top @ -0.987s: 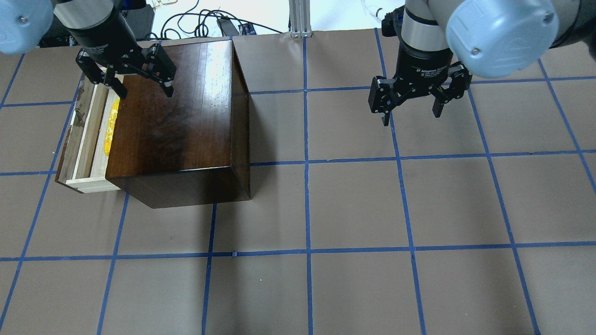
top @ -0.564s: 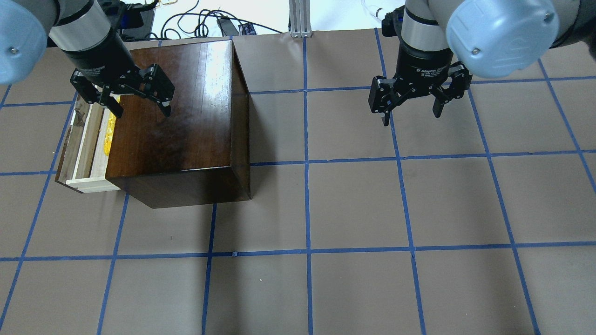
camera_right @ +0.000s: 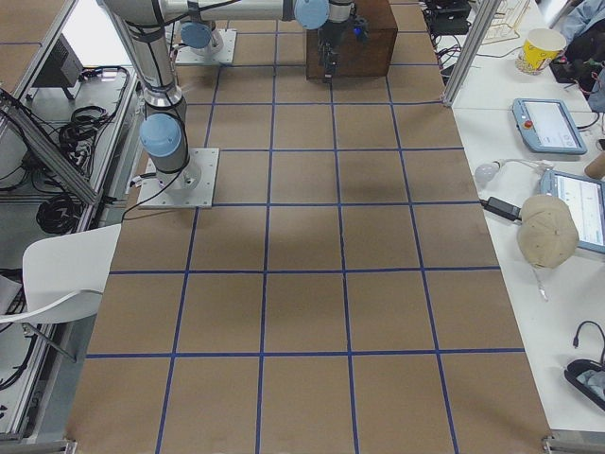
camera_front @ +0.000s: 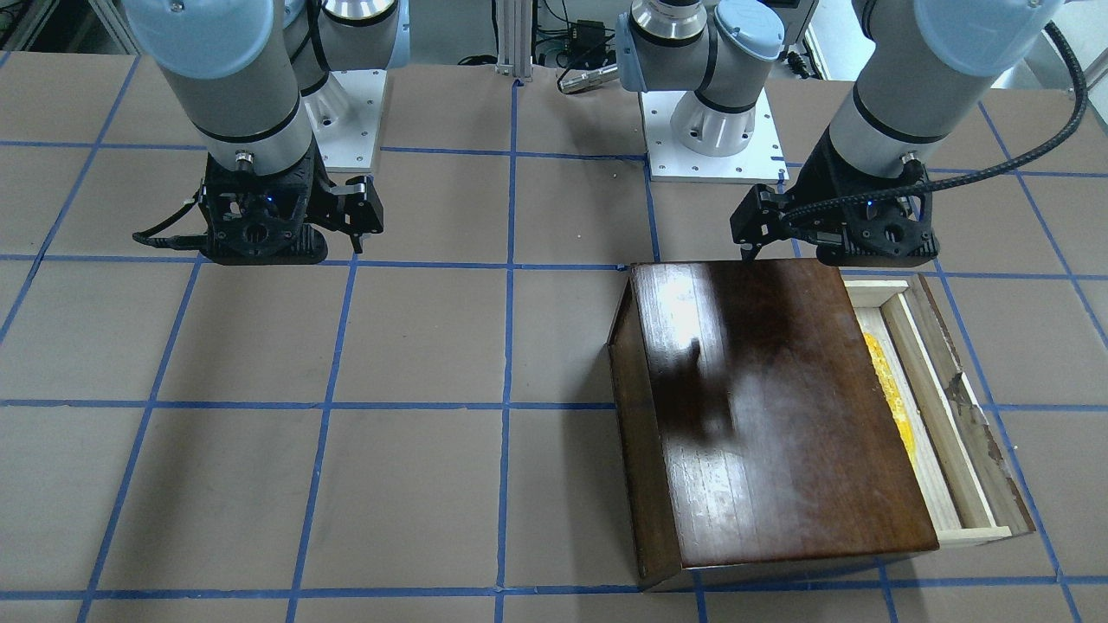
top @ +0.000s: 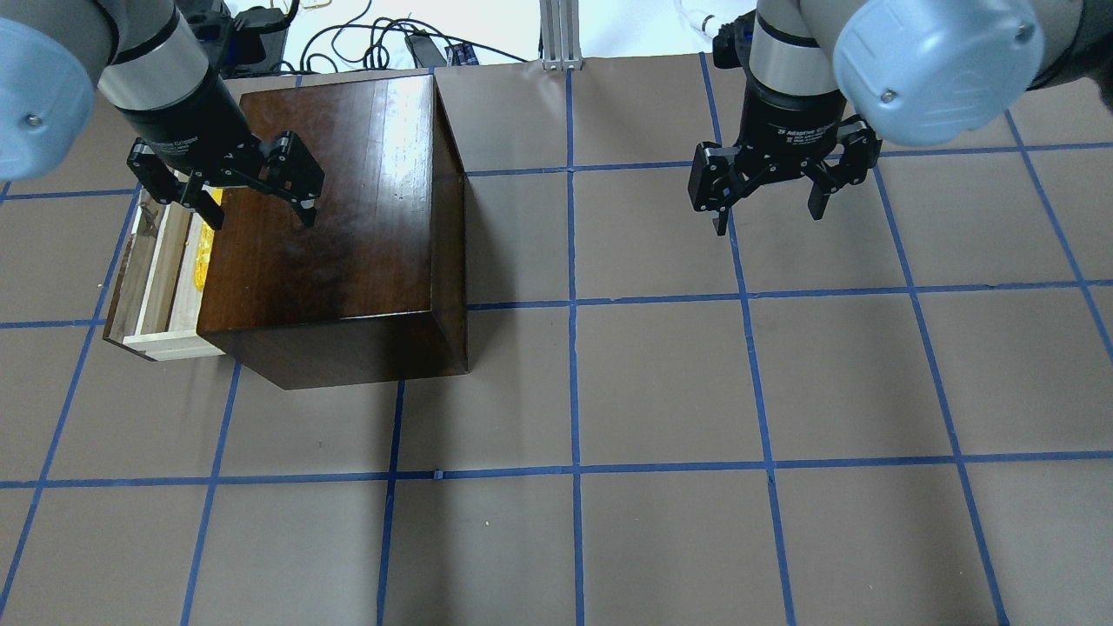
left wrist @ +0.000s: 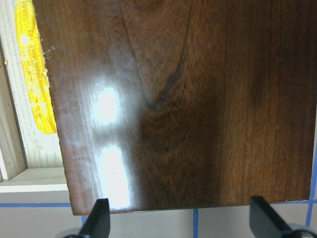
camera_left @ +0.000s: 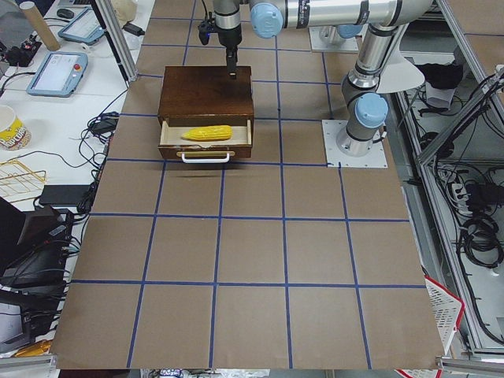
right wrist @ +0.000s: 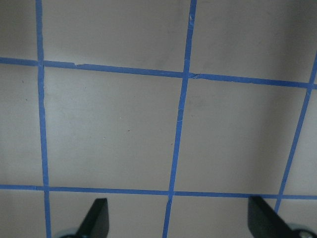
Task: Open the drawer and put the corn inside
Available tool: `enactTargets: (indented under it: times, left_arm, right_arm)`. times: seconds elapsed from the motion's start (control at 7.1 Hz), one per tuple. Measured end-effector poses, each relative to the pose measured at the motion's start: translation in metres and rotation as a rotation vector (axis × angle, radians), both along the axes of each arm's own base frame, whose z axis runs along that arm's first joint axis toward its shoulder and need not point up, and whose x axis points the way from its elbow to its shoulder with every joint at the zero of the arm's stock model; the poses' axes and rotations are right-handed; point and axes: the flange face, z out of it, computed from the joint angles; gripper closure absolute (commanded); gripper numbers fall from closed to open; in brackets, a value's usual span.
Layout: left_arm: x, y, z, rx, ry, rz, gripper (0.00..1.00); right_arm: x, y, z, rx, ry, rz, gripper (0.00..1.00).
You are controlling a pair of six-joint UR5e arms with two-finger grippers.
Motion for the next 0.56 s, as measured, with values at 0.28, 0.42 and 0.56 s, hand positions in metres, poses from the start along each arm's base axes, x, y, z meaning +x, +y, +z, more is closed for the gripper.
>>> enactTargets:
  times: [0.28, 0.42, 0.56]
  left_arm:
    - [-0.0119, 0.0014, 0.0002, -0.010, -0.002, -0.013, 0.00]
    - [-0.0147, 0.0021, 0.0008, -0.013, -0.003, -0.017, 0.00]
    - [-0.0157, 0.0024, 0.0016, -0.015, -0.003, -0.020, 0.00]
  right_arm:
    - [0.0000, 0.0000, 0.0000, 0.000, 0.000, 0.000, 0.00]
    - [0.0000, 0.0000, 0.0000, 0.000, 0.000, 0.000, 0.00]
    - [0.0000, 0.0000, 0.0000, 0.000, 0.000, 0.000, 0.00]
